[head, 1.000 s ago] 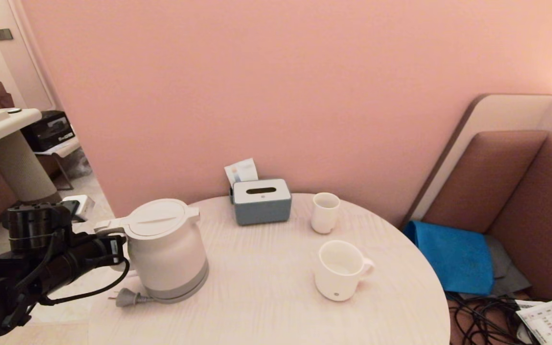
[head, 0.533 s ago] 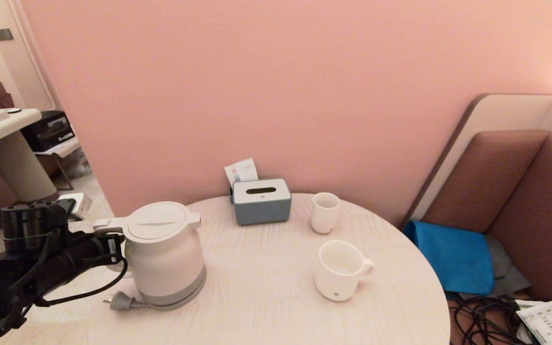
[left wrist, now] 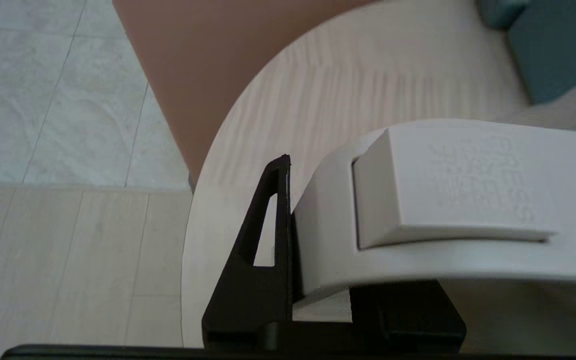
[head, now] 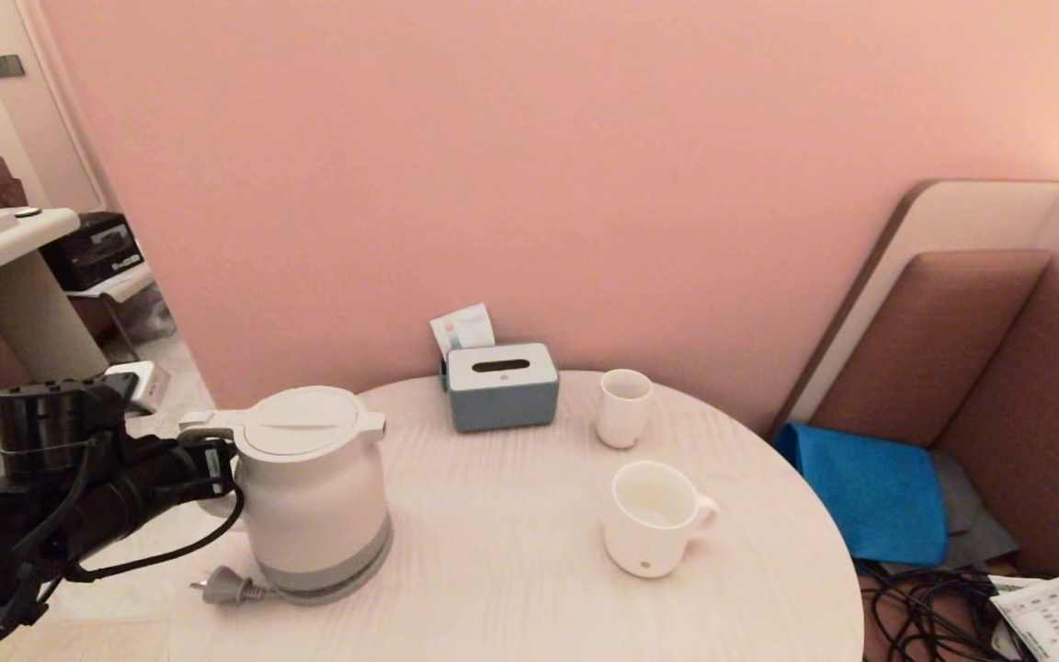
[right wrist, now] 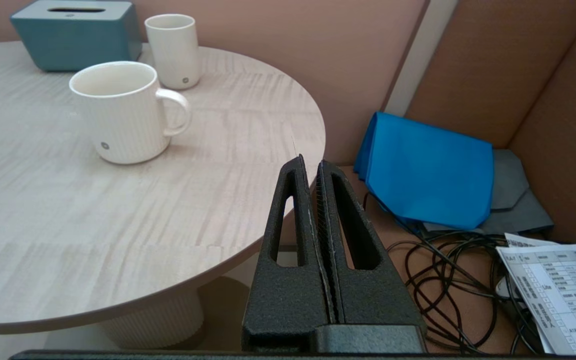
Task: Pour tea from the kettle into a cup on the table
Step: Pick up the kettle, then pour water into the cup
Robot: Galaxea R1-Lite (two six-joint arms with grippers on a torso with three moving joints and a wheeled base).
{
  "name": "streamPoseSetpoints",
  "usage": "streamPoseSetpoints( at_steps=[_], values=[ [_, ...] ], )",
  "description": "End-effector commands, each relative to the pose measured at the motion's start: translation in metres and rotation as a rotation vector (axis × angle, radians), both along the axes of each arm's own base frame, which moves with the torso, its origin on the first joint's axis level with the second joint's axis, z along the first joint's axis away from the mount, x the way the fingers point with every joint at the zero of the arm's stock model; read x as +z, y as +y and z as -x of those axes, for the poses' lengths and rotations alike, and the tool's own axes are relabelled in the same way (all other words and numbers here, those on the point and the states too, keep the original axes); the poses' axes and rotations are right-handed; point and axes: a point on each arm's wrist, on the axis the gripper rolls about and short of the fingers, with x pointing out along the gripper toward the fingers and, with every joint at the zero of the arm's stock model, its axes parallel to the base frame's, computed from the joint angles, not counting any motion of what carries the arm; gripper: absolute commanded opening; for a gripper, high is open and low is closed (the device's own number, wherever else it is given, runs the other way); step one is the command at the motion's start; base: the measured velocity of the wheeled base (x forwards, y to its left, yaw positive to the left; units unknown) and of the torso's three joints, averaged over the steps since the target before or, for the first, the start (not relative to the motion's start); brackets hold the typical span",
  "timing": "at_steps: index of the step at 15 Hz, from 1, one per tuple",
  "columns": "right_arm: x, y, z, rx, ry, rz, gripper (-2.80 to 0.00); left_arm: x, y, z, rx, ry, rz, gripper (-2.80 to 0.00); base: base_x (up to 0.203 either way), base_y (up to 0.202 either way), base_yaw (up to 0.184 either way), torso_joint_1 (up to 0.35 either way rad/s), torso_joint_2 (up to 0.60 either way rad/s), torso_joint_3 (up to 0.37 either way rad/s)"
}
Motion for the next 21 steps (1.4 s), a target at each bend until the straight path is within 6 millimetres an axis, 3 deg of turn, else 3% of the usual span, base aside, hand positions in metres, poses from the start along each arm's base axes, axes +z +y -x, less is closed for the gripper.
streamPoseSetpoints(
  at_steps=[1, 5, 9, 15, 21],
  values=[
    [0.000, 0.000, 0.000, 0.000, 0.001, 0.000, -2.80, 0.015, -0.003, 0.001, -0.005, -0.062, 0.007, -2.80, 0.000, 0.000, 0.000, 0.000, 0.00, 0.000],
    [0.000, 0.000, 0.000, 0.000, 0.001, 0.000, -2.80, 0.027, -0.007, 0.001, -0.014, -0.108, 0.007, -2.80, 0.000, 0.000, 0.000, 0.000, 0.00, 0.000],
    [0.000, 0.000, 0.000, 0.000, 0.001, 0.000, -2.80, 0.060, -0.022, 0.000, -0.056, -0.133, 0.008, -2.80, 0.000, 0.000, 0.000, 0.000, 0.00, 0.000],
    [0.000, 0.000, 0.000, 0.000, 0.001, 0.000, -2.80, 0.122, -0.075, -0.005, -0.119, -0.138, -0.035, -2.80, 0.000, 0.000, 0.000, 0.000, 0.00, 0.000],
    [0.000, 0.000, 0.000, 0.001, 0.001, 0.000, -2.80, 0.145, -0.129, -0.011, -0.188, -0.176, -0.142, -2.80, 0.000, 0.000, 0.000, 0.000, 0.00, 0.000]
  ],
)
